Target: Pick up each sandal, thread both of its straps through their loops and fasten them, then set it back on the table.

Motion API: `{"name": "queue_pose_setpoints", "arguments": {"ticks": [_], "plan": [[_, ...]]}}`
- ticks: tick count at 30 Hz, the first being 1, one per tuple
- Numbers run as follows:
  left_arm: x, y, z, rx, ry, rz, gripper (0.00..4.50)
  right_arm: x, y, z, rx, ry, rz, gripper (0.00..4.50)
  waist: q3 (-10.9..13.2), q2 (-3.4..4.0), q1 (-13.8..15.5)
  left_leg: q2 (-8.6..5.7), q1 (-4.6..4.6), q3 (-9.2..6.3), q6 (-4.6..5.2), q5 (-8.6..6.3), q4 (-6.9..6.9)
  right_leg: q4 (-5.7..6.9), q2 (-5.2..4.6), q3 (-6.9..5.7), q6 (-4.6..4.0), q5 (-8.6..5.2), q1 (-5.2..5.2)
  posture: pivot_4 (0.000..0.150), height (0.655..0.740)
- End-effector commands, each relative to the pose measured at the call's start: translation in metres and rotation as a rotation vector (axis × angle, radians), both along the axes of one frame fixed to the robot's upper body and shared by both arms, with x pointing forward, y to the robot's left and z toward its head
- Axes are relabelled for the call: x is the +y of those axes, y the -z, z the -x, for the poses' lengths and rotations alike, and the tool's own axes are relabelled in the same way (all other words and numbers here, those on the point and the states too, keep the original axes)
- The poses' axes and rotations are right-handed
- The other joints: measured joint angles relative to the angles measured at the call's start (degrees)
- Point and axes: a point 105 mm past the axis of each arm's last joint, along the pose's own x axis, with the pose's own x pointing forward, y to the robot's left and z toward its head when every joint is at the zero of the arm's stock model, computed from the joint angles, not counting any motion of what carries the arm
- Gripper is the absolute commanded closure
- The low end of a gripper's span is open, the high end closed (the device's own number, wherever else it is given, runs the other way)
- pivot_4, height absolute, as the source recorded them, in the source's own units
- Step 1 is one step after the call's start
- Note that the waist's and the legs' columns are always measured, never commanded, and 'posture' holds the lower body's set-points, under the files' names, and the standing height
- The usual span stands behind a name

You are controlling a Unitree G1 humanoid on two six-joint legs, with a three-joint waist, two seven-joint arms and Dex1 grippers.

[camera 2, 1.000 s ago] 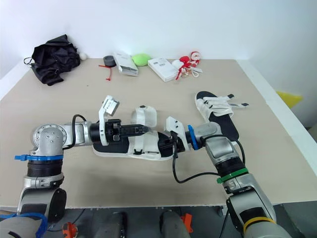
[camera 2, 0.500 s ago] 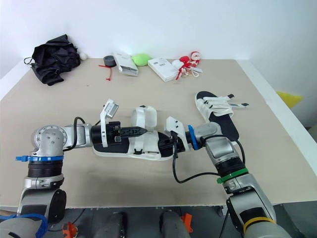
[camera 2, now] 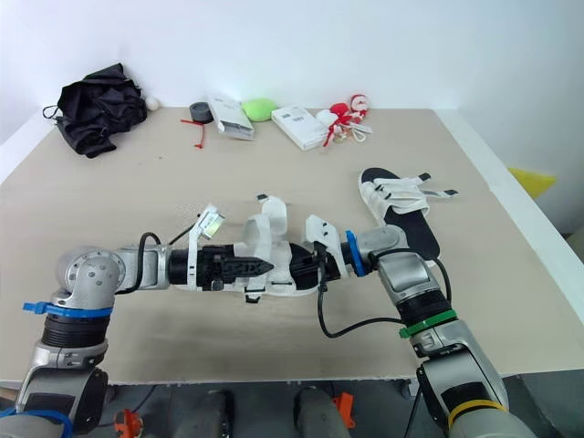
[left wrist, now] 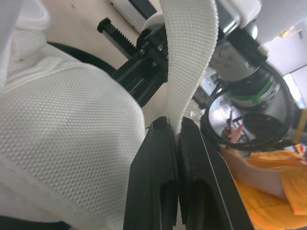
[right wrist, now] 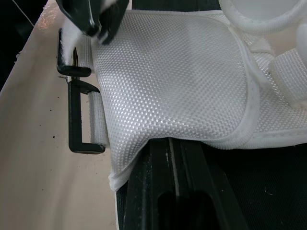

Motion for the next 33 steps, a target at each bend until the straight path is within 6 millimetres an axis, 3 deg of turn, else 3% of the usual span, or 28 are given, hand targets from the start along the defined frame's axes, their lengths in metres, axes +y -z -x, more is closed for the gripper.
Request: {"name": "queue_pose_setpoints", "arguments": {"ticks": [1,5,8,16,19,23,24,27,28,29,33], "plan": [[0.002,0.011,0.012,-0.069,0.065,-0.083,4.48,-0.003,0.021,0.006,0.061,0.006,0.052,4.50,0.00,0.00,-0.03,0.01,0.01,0.00,0.00,0.00,-0.03,0.00,0.01,0.00,-0.02,-0.02,-0.02,0.150,0.7400],[0.015,0.032,0.020,-0.192,0.151,-0.221,4.48,-0.002,0.021,0.006,0.062,-0.001,0.055,4.50,-0.02,0.00,-0.13,0.04,0.09,0.00,-0.06,-0.06,-0.11,0.00,0.08,0.04,-0.14,-0.10,-0.02,0.150,0.7400],[0.019,0.036,0.019,-0.253,0.178,-0.240,4.48,-0.002,0.021,0.006,0.062,-0.004,0.056,4.50,-0.04,-0.03,-0.11,0.04,0.37,0.01,-0.14,-0.12,-0.34,0.01,0.16,0.22,-0.24,-0.19,0.06,0.150,0.7400],[0.012,-0.002,0.014,-0.300,0.152,-0.012,4.48,-0.002,0.021,0.007,0.063,-0.007,0.061,4.50,-0.04,-0.04,-0.08,0.03,0.55,0.20,-0.09,-0.15,-0.61,0.00,0.21,0.49,-0.18,-0.30,0.04,0.150,0.7400],[0.012,-0.009,0.014,-0.254,0.145,0.032,3.77,-0.002,0.021,0.007,0.062,-0.007,0.063,4.50,-0.03,-0.05,-0.06,0.02,0.54,0.22,-0.09,-0.14,-0.59,0.00,0.23,0.61,-0.15,-0.29,0.05,0.150,0.7400],[0.011,-0.017,0.019,-0.248,0.171,0.069,1.94,-0.002,0.020,0.005,0.061,-0.008,0.065,4.50,-0.03,-0.06,-0.05,0.00,0.54,0.24,-0.09,-0.14,-0.53,0.00,0.26,0.71,-0.12,-0.28,0.07,0.150,0.7400],[0.012,-0.019,0.020,-0.239,0.173,0.079,1.77,-0.002,0.020,0.005,0.061,-0.008,0.065,4.50,-0.03,-0.06,-0.05,0.00,0.54,0.24,-0.09,-0.14,-0.53,0.00,0.26,0.71,-0.12,-0.28,0.07,0.150,0.7400],[0.016,-0.022,0.024,-0.226,0.191,0.078,0.54,-0.003,0.019,0.004,0.060,-0.009,0.065,4.50,-0.03,-0.06,-0.05,0.00,0.55,0.24,-0.09,-0.14,-0.53,0.01,0.28,0.73,-0.11,-0.28,0.08,0.150,0.7400],[0.019,-0.022,0.024,-0.230,0.191,0.070,0.47,-0.003,0.019,0.004,0.059,-0.010,0.065,4.50,-0.02,-0.06,-0.05,0.00,0.54,0.24,-0.09,-0.14,-0.53,0.01,0.28,0.74,-0.11,-0.28,0.08,0.150,0.7400],[0.021,-0.023,0.023,-0.231,0.189,0.068,0.02,-0.003,0.019,0.004,0.060,-0.010,0.066,4.50,-0.02,-0.07,-0.06,0.00,0.55,0.24,-0.09,-0.14,-0.52,0.01,0.29,0.75,-0.11,-0.28,0.07,0.150,0.7400],[0.040,-0.048,0.011,-0.338,0.124,0.106,0.02,-0.003,0.018,0.003,0.059,-0.012,0.066,4.50,-0.02,-0.07,-0.03,0.00,0.55,0.24,-0.09,-0.14,-0.52,0.01,0.30,0.76,-0.12,-0.28,0.08,0.150,0.7400]]}}
